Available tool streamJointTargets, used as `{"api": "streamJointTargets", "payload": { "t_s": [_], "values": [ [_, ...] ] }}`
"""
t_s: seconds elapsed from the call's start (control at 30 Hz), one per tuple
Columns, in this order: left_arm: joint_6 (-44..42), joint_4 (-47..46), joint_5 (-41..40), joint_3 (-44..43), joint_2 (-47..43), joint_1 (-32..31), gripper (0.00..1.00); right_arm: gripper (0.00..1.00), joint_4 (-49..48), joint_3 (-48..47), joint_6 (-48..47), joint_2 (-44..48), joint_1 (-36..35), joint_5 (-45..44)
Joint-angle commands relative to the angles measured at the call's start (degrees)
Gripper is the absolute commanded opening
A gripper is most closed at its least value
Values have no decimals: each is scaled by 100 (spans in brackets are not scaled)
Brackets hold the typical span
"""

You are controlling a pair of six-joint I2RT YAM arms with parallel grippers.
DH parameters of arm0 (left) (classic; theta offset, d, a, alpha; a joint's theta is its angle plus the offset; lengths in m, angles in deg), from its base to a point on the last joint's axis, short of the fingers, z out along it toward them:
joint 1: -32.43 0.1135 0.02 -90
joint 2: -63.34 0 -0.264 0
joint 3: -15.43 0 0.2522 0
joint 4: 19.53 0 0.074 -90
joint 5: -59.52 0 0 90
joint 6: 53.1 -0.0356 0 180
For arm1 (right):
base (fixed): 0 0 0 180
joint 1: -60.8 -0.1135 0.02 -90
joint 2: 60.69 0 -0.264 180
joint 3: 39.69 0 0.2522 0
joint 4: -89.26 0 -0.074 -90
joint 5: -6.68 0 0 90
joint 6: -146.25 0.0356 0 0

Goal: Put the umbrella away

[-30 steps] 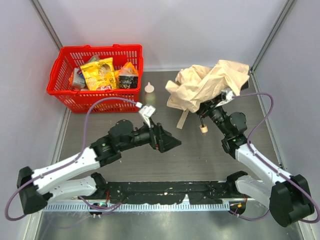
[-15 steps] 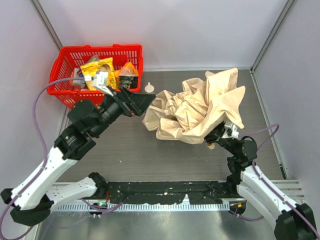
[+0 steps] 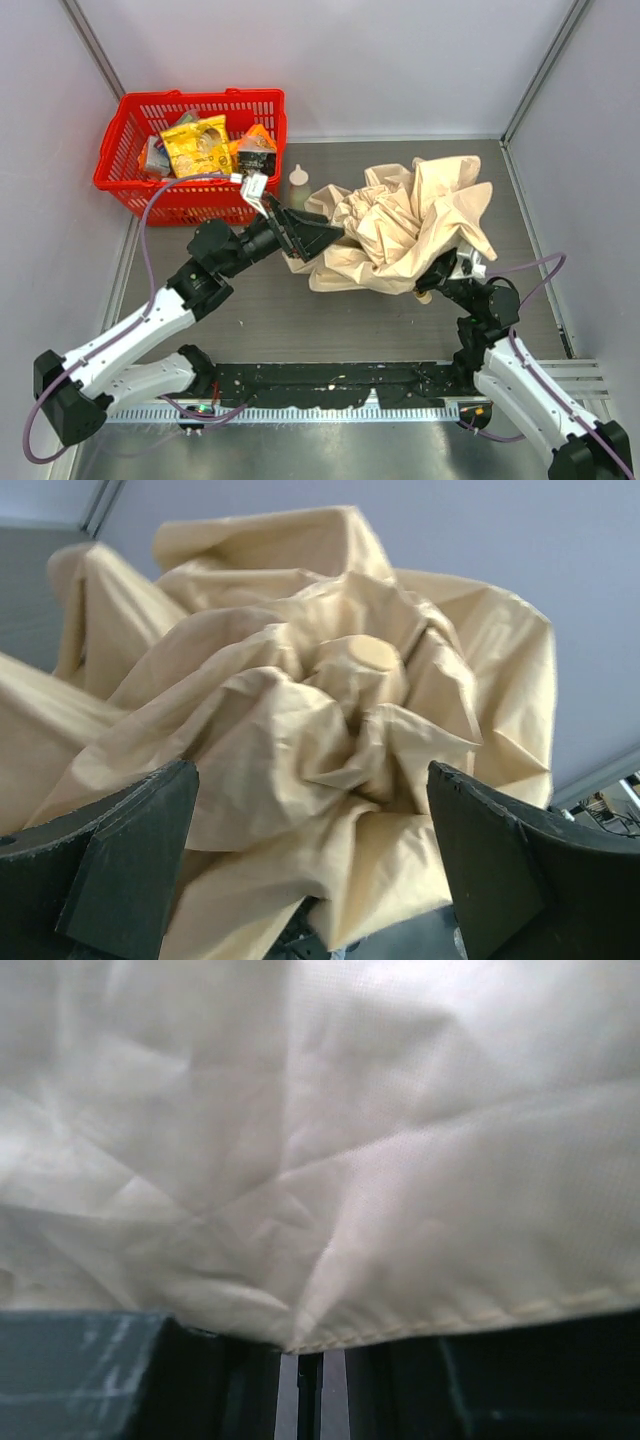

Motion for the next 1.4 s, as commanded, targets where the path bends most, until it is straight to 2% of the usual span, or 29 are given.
{"api": "streamJointTargets", "payload": {
  "t_s": [0.0,0.2,0.33,0.53,0.73,0.87,1.03,1.17,1.2,1.33,1.37],
  "values": [
    [-106,-1733,-107,261,-82,-44,100,1,-500,-278,249,-44,14,-305],
    [-246,-2313,60,50,463,-273,100,1,-508,-286,222,-115,14,-516],
    [-545,-2262,-99,-134,735,-518,100,1,-500,-304,196,-159,14,-446],
    [-309,-1814,-933,-670,1280,-704,100,1,-578,-321,143,-194,5,0],
    [-89,-2086,-855,-1013,1650,-704,100,1,-298,-392,-94,-45,-12,494],
    [-53,-2060,-521,-1242,1939,-704,92,1,-254,-497,-112,-53,-12,608],
    [0,-2024,-485,-1374,2072,-704,68,1,-44,-629,-182,-53,-65,758],
    [-150,-1858,-538,-1541,2063,-704,38,1,334,-673,-279,43,-126,758],
    [-167,-1857,-564,-1550,2054,-704,33,1,405,-690,-279,78,-135,758],
    [-325,-1928,-573,-1576,1984,-712,5,1,967,-734,-183,184,-162,487],
    [-352,-1945,-591,-1567,1949,-704,1,1,1159,-717,-78,219,-170,451]
  ]
}}
